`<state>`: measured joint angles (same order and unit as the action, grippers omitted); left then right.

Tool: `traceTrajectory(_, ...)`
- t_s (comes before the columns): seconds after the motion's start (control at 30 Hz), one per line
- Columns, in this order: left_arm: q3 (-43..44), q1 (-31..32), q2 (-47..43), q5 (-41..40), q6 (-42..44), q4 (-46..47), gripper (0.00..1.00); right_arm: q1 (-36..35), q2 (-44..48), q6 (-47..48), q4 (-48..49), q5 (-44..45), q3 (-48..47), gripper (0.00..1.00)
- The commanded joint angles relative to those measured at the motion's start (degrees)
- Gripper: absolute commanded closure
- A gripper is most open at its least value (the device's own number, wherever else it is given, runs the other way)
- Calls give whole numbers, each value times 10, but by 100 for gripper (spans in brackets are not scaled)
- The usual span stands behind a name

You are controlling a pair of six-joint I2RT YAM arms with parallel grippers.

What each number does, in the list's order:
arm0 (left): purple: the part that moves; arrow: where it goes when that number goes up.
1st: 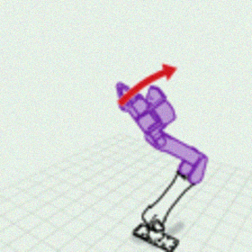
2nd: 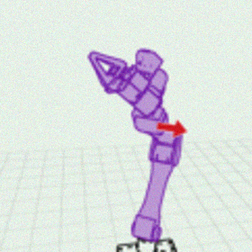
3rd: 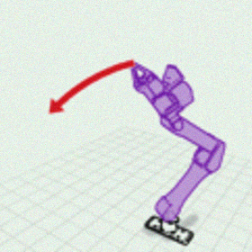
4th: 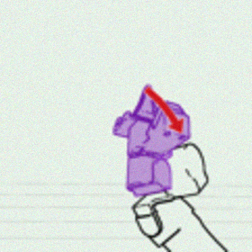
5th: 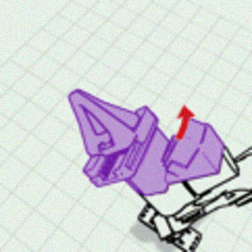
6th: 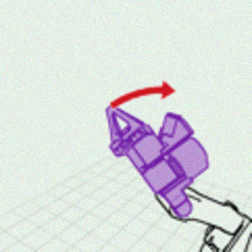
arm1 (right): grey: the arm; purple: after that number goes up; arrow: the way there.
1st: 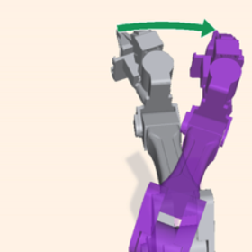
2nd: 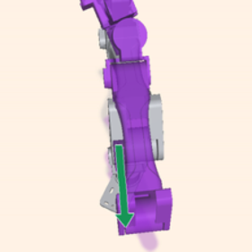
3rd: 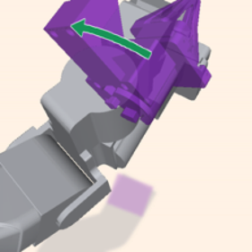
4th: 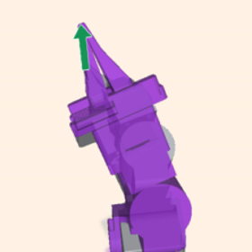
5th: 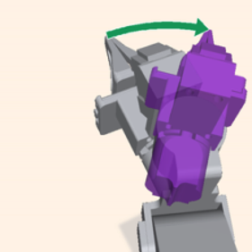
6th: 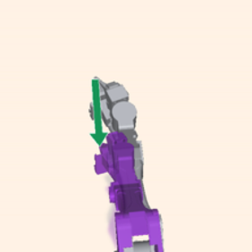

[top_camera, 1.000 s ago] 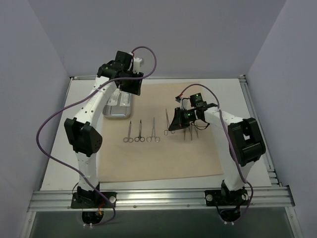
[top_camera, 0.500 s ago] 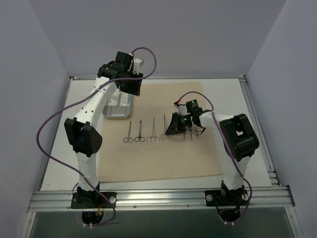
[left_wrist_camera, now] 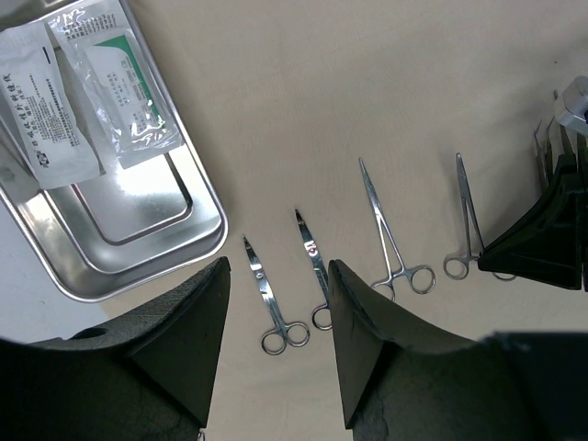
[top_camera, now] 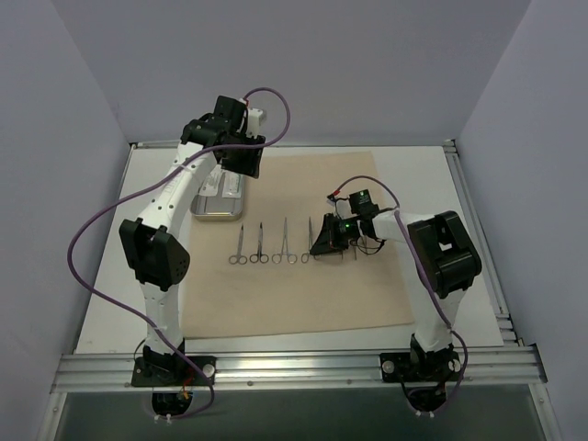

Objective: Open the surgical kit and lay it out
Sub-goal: Place the medical item in the surgical kit.

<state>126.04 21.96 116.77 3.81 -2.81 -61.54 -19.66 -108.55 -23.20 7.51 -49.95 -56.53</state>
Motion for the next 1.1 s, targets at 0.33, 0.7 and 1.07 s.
traceTrajectory(0.33, 12, -2, -14, -2, -8, 5, 44, 4, -31, -11, -4, 37, -20, 97)
traceTrajectory(0.7, 13, -4, -12, 0, -9, 6, 44, 3, -20, 17, -82, 81, -40, 73)
traceTrajectory(1.07, 15, -5, -11, 1, -9, 6, 44, -6, 2, 59, -205, 145, -124, 60)
